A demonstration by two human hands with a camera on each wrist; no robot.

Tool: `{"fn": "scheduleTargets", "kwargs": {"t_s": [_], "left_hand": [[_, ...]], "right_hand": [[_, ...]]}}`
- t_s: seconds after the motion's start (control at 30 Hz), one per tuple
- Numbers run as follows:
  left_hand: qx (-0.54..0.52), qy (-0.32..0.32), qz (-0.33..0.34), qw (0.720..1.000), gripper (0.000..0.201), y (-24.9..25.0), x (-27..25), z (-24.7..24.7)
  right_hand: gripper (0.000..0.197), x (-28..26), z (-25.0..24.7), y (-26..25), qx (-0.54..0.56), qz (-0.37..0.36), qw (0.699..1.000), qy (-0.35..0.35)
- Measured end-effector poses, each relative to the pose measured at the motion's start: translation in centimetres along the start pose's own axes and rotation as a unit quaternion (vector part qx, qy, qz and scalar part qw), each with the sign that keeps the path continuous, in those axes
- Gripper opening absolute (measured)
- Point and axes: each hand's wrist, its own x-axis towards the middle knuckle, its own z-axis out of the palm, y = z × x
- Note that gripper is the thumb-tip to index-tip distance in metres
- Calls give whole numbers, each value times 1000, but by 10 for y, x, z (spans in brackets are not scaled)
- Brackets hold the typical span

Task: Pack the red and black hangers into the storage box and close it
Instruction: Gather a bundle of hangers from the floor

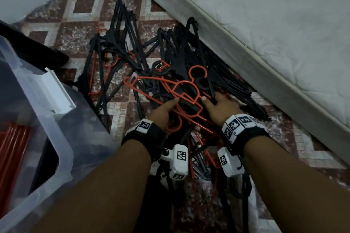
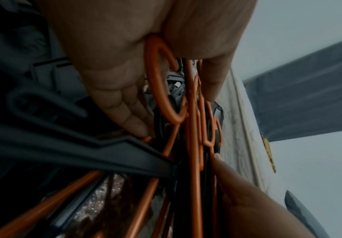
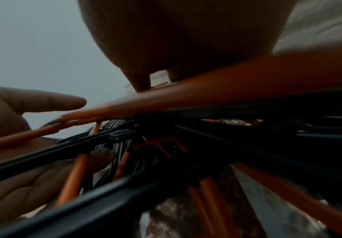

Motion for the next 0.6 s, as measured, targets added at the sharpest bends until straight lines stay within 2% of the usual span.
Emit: {"fn": "scheduleTargets", "kwargs": {"t_s": [0.03, 0.1, 0.23, 0.37, 0.43, 0.53, 0.6], "left_hand": [[-5, 4, 3, 1000, 51, 1, 1, 1], [-31, -2, 15, 999, 50, -1, 1, 2], [-81, -43, 31, 995, 34, -7, -8, 4], [-75, -77, 54, 993, 30, 8, -31, 10], [-30, -105, 67, 992, 30, 20, -46, 12], [86, -147, 97, 981, 8, 37, -73, 8], [166, -161, 123, 965, 9, 46, -91, 5]], "right_hand": [[72, -2, -1, 0, -9, 11, 1000, 4], [69, -7, -4, -2, -4, 26, 1000, 5], [54, -24, -13, -6, 35, -45, 998, 23], [52, -39, -24, -7, 77, -72, 994, 37], [54, -46, -28, -5, 99, -84, 991, 15], [57, -62, -32, -3, 167, -124, 978, 2], [52, -74, -37, -5, 225, -150, 963, 8]]}}
